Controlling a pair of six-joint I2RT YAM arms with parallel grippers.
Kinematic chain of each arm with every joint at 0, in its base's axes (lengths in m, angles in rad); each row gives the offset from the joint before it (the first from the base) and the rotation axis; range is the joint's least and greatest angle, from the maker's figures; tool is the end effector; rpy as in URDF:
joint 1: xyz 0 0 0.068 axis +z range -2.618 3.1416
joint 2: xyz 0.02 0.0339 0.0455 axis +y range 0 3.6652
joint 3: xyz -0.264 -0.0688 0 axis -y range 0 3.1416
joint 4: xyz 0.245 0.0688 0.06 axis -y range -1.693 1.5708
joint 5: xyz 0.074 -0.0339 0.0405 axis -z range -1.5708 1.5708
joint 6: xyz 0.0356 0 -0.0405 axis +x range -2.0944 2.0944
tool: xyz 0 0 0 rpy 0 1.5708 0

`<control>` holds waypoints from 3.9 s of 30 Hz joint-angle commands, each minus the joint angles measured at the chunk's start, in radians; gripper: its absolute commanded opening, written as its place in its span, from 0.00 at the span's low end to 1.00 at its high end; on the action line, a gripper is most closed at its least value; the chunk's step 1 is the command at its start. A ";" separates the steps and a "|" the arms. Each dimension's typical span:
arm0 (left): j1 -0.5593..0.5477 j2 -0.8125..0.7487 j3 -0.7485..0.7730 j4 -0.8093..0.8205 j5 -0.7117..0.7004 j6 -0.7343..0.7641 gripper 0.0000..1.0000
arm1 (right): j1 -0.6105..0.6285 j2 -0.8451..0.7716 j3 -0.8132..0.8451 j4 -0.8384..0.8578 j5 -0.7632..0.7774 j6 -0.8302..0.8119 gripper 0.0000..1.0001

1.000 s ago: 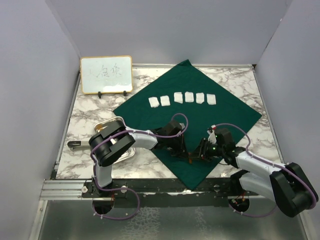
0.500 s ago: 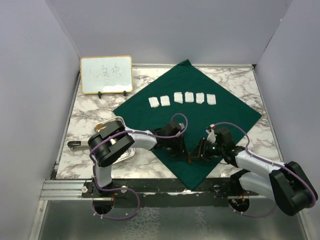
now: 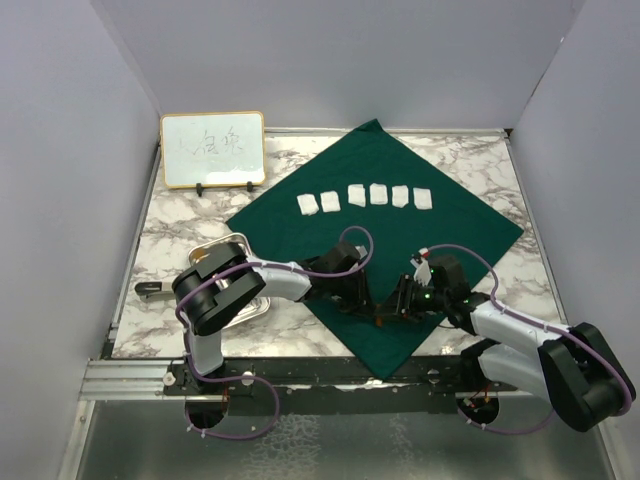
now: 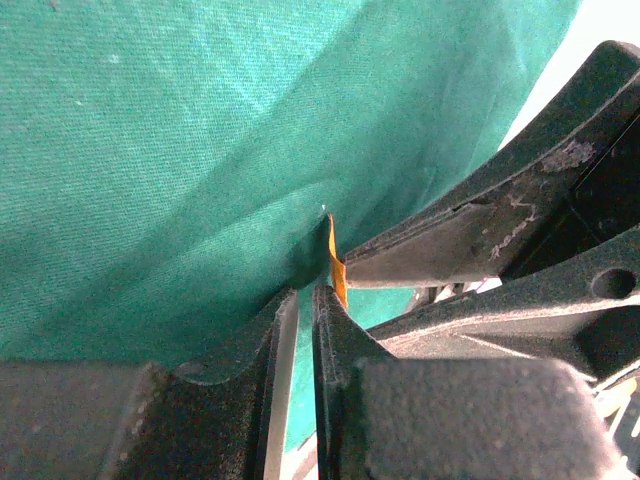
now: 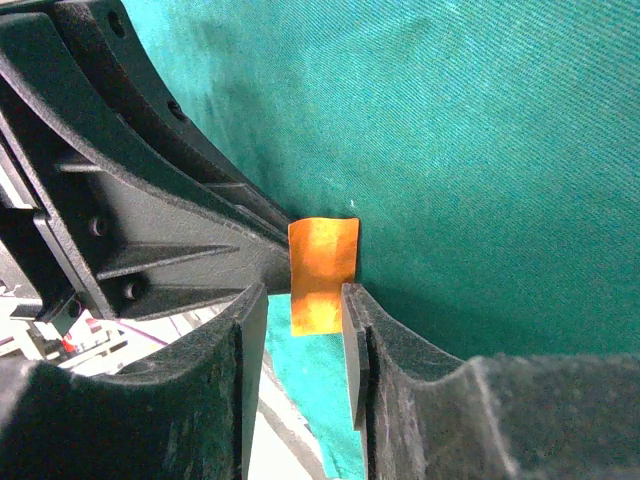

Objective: Prepare the surgical pack
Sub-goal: Pick up the medical item from the surgical kit, then place the medical item in the container.

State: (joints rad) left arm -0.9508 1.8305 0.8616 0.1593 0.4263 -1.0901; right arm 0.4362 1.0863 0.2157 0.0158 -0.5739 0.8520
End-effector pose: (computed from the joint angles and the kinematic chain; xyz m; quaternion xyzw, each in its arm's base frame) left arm 0.1910 -0.2929 0.1236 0.0152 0.9107 -0.4122 0.0225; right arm 0.1450 0.0889 0.1200 0.0884 0.8994 0.4138 0.1096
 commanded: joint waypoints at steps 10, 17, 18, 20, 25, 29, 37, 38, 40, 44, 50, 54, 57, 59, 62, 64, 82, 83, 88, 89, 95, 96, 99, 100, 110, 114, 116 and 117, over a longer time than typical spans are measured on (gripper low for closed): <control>0.001 0.021 0.018 0.040 0.027 0.018 0.16 | -0.004 -0.052 0.030 -0.079 0.048 -0.028 0.36; -0.008 0.027 0.024 0.081 0.047 0.012 0.16 | -0.004 -0.053 0.025 -0.087 0.052 -0.031 0.35; -0.009 0.028 0.024 0.082 0.047 0.012 0.16 | -0.004 -0.058 0.025 -0.090 0.054 -0.030 0.35; -0.012 0.027 0.024 0.086 0.047 0.013 0.16 | -0.004 -0.066 0.024 -0.094 0.059 -0.032 0.35; -0.017 0.034 0.029 0.088 0.050 0.008 0.16 | -0.004 -0.068 0.026 -0.099 0.058 -0.037 0.35; -0.022 0.038 0.039 0.084 0.047 0.013 0.16 | -0.003 -0.073 0.028 -0.107 0.064 -0.039 0.35; -0.025 0.041 0.044 0.082 0.047 0.013 0.18 | -0.003 -0.077 0.039 -0.142 0.086 -0.049 0.32; -0.025 0.043 0.043 0.082 0.047 0.012 0.18 | -0.004 -0.075 0.041 -0.144 0.090 -0.050 0.32; -0.025 0.043 0.042 0.083 0.048 0.010 0.18 | -0.004 -0.076 0.043 -0.154 0.092 -0.051 0.31; -0.026 0.042 0.047 0.080 0.045 0.012 0.18 | -0.004 -0.083 0.056 -0.178 0.104 -0.059 0.28; -0.029 0.050 0.054 0.075 0.047 0.014 0.19 | -0.004 -0.077 0.062 -0.183 0.105 -0.064 0.22; -0.029 0.040 0.047 0.065 0.035 0.019 0.19 | -0.003 -0.073 0.057 -0.175 0.109 -0.063 0.18; -0.029 0.028 0.042 0.043 0.016 0.024 0.19 | -0.004 -0.063 0.059 -0.175 0.113 -0.064 0.12; -0.027 0.010 0.034 0.022 -0.007 0.032 0.19 | -0.004 -0.059 0.058 -0.178 0.119 -0.064 0.10; -0.021 -0.020 0.022 -0.014 -0.041 0.051 0.21 | -0.003 -0.059 0.057 -0.179 0.130 -0.066 0.07; -0.011 -0.041 0.015 -0.039 -0.061 0.066 0.25 | -0.004 -0.054 0.059 -0.182 0.132 -0.070 0.03; 0.368 -0.638 0.206 -0.597 -0.453 0.476 0.59 | 0.000 0.156 0.280 0.048 -0.169 -0.153 0.01; 0.376 -0.669 0.224 -0.619 -0.480 0.489 0.60 | 0.005 0.206 0.308 0.100 -0.204 -0.129 0.01; 0.392 -0.771 0.256 -0.667 -0.575 0.520 0.63 | 0.140 0.450 0.547 0.232 -0.221 -0.044 0.01; 0.393 -0.791 0.256 -0.675 -0.590 0.522 0.63 | 0.172 0.500 0.594 0.256 -0.212 -0.025 0.01; 0.398 -0.891 0.265 -0.724 -0.676 0.552 0.65 | 0.345 0.814 0.941 0.278 -0.166 0.009 0.02; 0.398 -0.904 0.268 -0.734 -0.694 0.562 0.65 | 0.367 0.864 1.001 0.271 -0.158 0.011 0.03; 0.399 -0.934 0.283 -0.763 -0.746 0.591 0.66 | 0.420 1.005 1.189 0.224 -0.127 0.021 0.04; 0.399 -0.941 0.291 -0.768 -0.757 0.600 0.67 | 0.433 1.050 1.251 0.207 -0.116 0.024 0.04; 0.399 -0.982 0.294 -0.802 -0.797 0.656 0.68 | 0.497 1.434 1.806 -0.013 -0.004 0.046 0.05; 0.400 -0.988 0.278 -0.801 -0.782 0.655 0.68 | 0.515 1.546 1.993 -0.143 0.046 0.018 0.06; 0.399 -0.990 0.274 -0.800 -0.773 0.658 0.68 | 0.519 1.580 2.043 -0.184 0.078 0.011 0.06; 0.399 -0.992 0.272 -0.801 -0.769 0.659 0.68 | 0.521 1.592 2.062 -0.208 0.101 0.006 0.07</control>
State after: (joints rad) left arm -0.5571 0.8570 1.1423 -0.6231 -0.3340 -0.4526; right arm 0.9356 2.6179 2.1761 -0.0410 -0.5720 0.8845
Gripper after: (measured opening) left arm 0.682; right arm 0.060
